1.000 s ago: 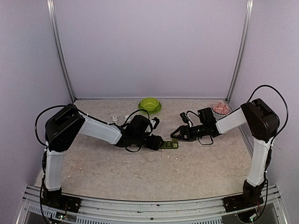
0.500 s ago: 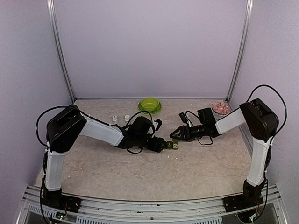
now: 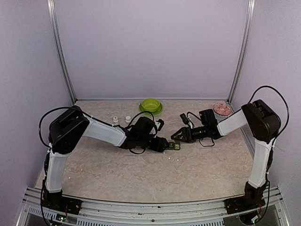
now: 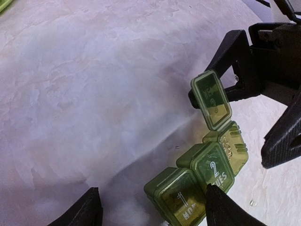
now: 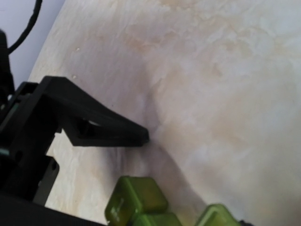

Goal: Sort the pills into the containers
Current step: Close the lid of the pill container on the pill container.

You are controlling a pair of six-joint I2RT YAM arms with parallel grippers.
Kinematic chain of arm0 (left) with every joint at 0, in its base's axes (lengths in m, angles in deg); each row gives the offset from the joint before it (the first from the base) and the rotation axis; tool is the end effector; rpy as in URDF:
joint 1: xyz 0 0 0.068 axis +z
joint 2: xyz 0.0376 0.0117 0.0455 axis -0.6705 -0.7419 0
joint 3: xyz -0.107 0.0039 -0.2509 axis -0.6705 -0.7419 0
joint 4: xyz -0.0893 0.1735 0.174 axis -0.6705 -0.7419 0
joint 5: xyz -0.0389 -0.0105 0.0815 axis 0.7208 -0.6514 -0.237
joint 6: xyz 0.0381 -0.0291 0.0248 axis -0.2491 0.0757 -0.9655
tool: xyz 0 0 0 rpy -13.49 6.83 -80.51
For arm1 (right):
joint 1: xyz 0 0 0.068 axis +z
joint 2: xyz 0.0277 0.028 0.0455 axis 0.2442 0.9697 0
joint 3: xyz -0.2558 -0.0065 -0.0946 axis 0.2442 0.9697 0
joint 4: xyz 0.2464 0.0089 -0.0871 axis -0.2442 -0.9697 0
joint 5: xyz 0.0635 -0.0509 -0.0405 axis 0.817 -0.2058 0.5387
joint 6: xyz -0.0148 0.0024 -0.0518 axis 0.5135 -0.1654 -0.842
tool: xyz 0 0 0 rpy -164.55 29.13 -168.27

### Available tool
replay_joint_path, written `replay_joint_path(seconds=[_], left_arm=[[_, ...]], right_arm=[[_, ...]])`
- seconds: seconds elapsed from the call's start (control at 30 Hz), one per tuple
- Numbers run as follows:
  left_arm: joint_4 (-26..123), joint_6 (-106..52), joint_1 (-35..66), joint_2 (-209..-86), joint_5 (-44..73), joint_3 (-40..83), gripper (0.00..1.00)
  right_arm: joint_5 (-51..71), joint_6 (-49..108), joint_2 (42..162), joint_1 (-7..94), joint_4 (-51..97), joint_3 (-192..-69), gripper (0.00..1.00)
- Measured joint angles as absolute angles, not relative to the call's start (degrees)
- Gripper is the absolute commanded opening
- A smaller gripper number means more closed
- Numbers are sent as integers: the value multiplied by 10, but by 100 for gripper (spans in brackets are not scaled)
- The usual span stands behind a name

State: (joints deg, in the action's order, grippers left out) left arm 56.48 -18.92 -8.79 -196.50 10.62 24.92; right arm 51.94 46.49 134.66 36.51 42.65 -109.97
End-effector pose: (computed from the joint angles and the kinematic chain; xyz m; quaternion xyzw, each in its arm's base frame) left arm 0.2890 -0.3597 0.1167 0.2597 0.8632 -0.2760 0.3337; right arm 0.3406 0.1698 0.1157 -0.1680 0.8223 0.5034 0.2053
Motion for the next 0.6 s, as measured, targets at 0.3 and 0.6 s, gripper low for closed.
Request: replay_joint_path(seconds=[0.3,0.6], left_arm=[[552,-188,-88,-1981,100,277,73],[561,-188,-84,-1978,105,270,80]], right_arm=[[524,461,1327,365,426,-1093,77],[520,452,1323,365,420,-1093,77]])
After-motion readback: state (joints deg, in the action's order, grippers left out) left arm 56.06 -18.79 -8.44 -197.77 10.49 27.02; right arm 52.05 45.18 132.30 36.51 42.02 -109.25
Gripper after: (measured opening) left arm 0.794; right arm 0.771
